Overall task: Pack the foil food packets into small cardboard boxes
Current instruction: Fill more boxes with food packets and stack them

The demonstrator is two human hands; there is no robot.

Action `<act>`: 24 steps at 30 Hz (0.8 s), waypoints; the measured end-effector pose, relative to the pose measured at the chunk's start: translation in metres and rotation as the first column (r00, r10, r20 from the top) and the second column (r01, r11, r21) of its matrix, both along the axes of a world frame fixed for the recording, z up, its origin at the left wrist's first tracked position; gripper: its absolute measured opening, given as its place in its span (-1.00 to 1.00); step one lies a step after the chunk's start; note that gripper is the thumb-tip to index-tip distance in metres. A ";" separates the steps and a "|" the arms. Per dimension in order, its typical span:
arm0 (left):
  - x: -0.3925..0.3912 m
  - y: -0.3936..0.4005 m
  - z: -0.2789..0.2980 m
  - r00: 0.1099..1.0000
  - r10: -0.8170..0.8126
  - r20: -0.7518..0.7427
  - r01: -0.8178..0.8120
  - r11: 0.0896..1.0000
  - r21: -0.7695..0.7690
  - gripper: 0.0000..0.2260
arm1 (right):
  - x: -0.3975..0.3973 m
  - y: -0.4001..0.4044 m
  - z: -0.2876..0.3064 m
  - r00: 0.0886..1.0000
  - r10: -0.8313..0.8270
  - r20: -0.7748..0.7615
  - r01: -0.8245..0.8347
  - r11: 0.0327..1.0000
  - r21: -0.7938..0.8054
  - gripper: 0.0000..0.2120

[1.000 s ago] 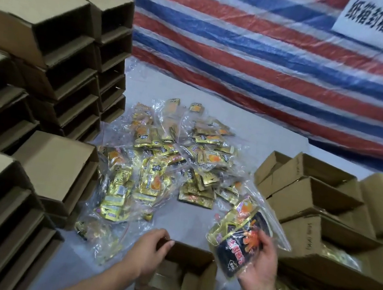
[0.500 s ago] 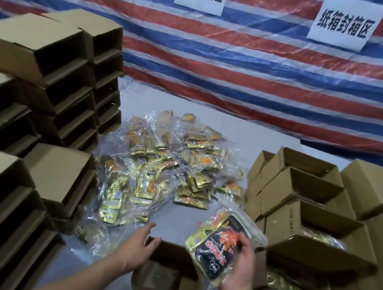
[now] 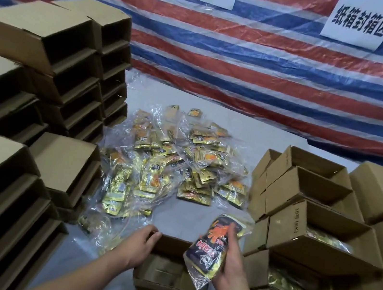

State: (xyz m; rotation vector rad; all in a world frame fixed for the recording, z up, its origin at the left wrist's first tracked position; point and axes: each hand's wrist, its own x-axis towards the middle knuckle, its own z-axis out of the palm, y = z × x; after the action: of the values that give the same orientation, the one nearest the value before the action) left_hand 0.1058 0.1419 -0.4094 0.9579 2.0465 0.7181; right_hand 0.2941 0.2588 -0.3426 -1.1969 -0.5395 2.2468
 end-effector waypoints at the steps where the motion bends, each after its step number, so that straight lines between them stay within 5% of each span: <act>1: 0.000 0.000 -0.001 1.000 0.008 0.006 -0.008 1.000 -0.001 -0.79 | -0.001 -0.001 0.001 1.000 0.009 0.016 -0.009 0.999 0.054 -0.43; 3: 0.000 0.001 -0.002 1.000 0.021 0.016 -0.021 1.000 -0.009 -0.81 | -0.002 -0.002 -0.001 0.990 0.014 0.141 -0.053 0.959 0.278 -0.45; 6: -0.001 0.002 -0.005 1.000 0.019 0.005 -0.019 1.000 -0.018 -0.82 | -0.006 -0.007 -0.007 0.897 0.044 0.439 -0.339 0.706 0.622 -0.33; 9: -0.002 0.004 -0.007 1.000 0.010 0.005 -0.010 1.000 -0.019 -0.82 | -0.012 -0.015 -0.013 0.780 0.149 0.608 -0.598 0.463 0.654 -0.10; 14: -0.006 0.003 -0.008 0.975 0.093 0.202 -0.101 0.995 0.028 -0.90 | -0.006 -0.017 -0.027 0.511 0.176 0.841 -0.820 -0.194 0.539 -0.19; 20: 0.003 0.002 -0.002 0.931 0.114 0.347 -0.156 0.983 0.095 -0.85 | -0.007 -0.010 -0.038 0.355 0.342 0.870 -0.863 -0.238 0.445 -0.34; 24: -0.002 0.003 -0.003 0.961 0.092 0.260 -0.117 0.990 0.081 -0.82 | -0.020 -0.004 -0.041 0.257 0.502 0.826 -0.913 -0.153 0.377 -0.50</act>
State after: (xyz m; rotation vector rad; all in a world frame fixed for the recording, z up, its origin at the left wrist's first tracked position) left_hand 0.1034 0.1450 -0.4124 0.7686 1.8590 0.9524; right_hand 0.2738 0.2547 -0.3832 -0.6831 -2.9126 1.6348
